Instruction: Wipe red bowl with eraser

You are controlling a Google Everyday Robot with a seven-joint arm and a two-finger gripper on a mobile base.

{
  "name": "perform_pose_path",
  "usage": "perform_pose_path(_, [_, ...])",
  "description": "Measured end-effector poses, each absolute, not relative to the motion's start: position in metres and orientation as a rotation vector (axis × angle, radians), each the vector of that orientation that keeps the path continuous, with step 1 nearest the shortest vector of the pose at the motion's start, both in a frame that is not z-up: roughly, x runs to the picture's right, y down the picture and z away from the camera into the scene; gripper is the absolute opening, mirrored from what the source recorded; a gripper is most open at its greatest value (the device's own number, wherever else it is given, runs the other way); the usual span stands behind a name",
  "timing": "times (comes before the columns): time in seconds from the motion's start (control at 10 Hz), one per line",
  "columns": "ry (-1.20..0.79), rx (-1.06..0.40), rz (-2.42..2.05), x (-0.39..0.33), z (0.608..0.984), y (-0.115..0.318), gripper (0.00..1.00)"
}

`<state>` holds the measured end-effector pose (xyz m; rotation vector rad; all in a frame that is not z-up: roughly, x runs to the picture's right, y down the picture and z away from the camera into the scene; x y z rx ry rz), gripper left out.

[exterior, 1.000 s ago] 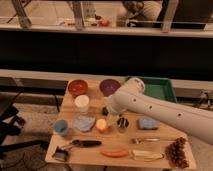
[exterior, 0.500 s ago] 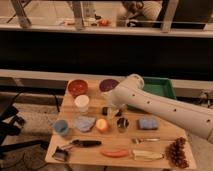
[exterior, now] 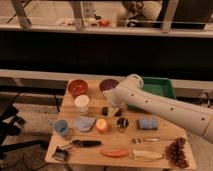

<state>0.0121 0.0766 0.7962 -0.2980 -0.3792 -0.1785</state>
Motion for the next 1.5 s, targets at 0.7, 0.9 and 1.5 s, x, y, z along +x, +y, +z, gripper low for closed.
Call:
perform_pose_path(0.7, [-0.326,-0.322,-0.152,0.02,0.852,0.08,0.8])
perform_pose_path(0.9, [-0.295,-0.341,-0.15,0.033,0.864,0.085,0.8])
perform_pose_path(1.5, [-0.233,-0.386,-0.155,0.07,0.881,0.104,0.8])
